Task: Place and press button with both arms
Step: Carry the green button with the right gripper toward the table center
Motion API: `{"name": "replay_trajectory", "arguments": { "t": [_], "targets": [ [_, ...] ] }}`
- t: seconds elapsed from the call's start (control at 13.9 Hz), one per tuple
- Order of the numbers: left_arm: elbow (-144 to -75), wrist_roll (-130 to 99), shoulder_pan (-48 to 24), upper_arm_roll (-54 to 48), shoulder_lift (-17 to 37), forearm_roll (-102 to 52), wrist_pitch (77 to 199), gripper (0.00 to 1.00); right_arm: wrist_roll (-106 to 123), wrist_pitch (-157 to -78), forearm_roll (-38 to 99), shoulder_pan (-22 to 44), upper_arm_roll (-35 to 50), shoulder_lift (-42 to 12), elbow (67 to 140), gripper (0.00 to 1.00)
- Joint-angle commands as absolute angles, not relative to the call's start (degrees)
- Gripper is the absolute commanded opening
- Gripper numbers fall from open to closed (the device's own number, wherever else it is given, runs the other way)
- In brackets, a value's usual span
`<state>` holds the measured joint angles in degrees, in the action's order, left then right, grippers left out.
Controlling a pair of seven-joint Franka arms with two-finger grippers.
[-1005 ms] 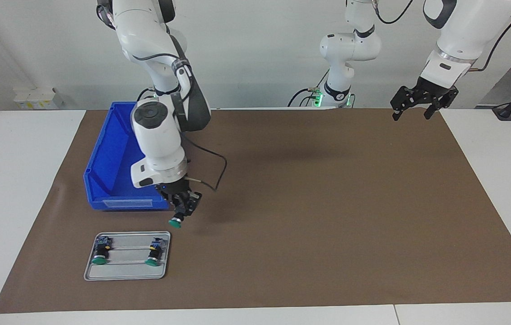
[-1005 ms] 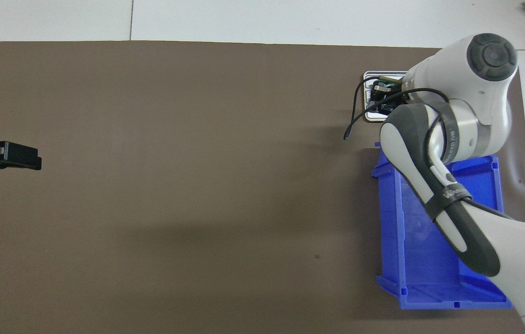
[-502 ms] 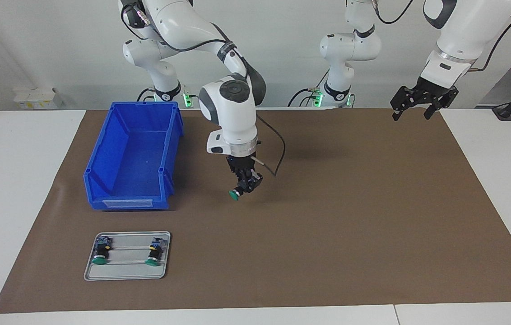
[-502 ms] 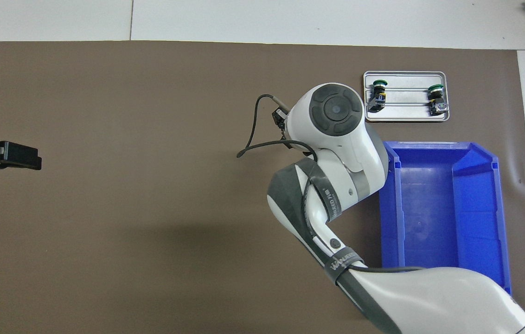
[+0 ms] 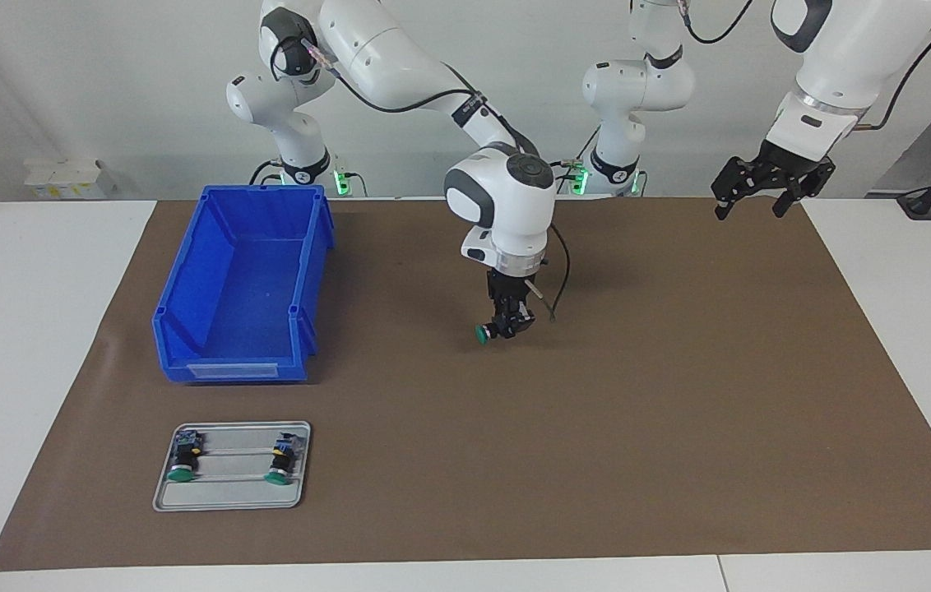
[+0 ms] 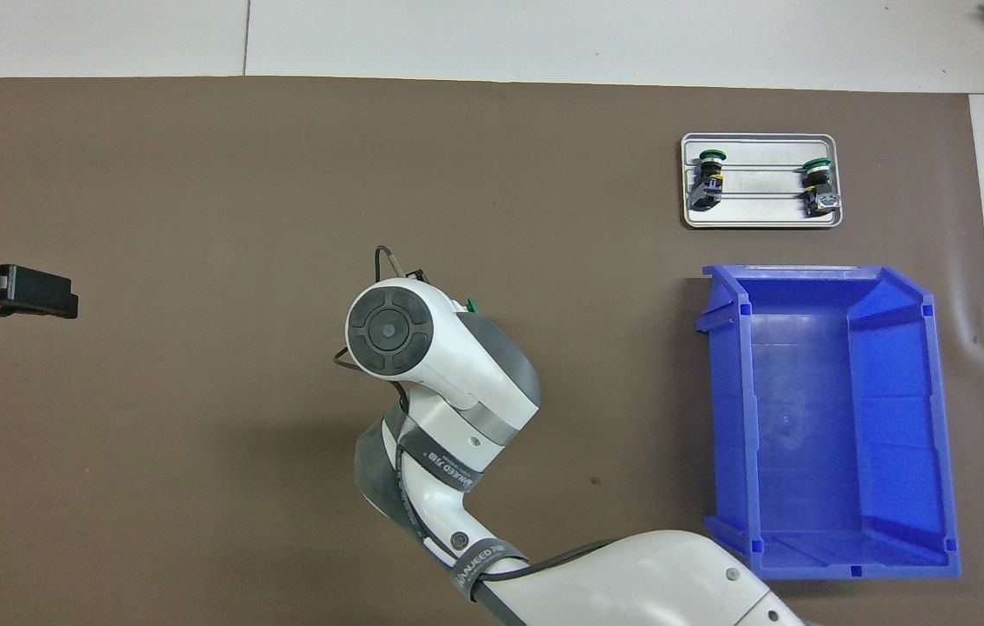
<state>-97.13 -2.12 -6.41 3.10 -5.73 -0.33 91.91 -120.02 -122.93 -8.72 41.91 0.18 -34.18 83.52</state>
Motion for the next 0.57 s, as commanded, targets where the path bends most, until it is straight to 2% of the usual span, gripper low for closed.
{"name": "replay_trajectory", "arguments": {
  "t": [0.0,0.22,0.5],
  "targets": [
    [-98.2,-2.0,-6.2,3.1,-7.0,-0.1,91.5,1.00,-125.8,-125.0,-6.8,42.6,0.4,-36.9,79.8,0.00],
    [-98.2,-2.0,-6.2,3.1,-7.0,-0.1,91.5,1.00,-126.5,-129.6,-1.3,43.1,0.4,-36.9,81.1,0.00],
    [-98.2,-2.0,-6.2,3.1,-7.0,-0.1,91.5,1.00,-129.5,-131.2,-0.3,43.7,0.4,-36.7,83.2,0.00]
  ]
}}
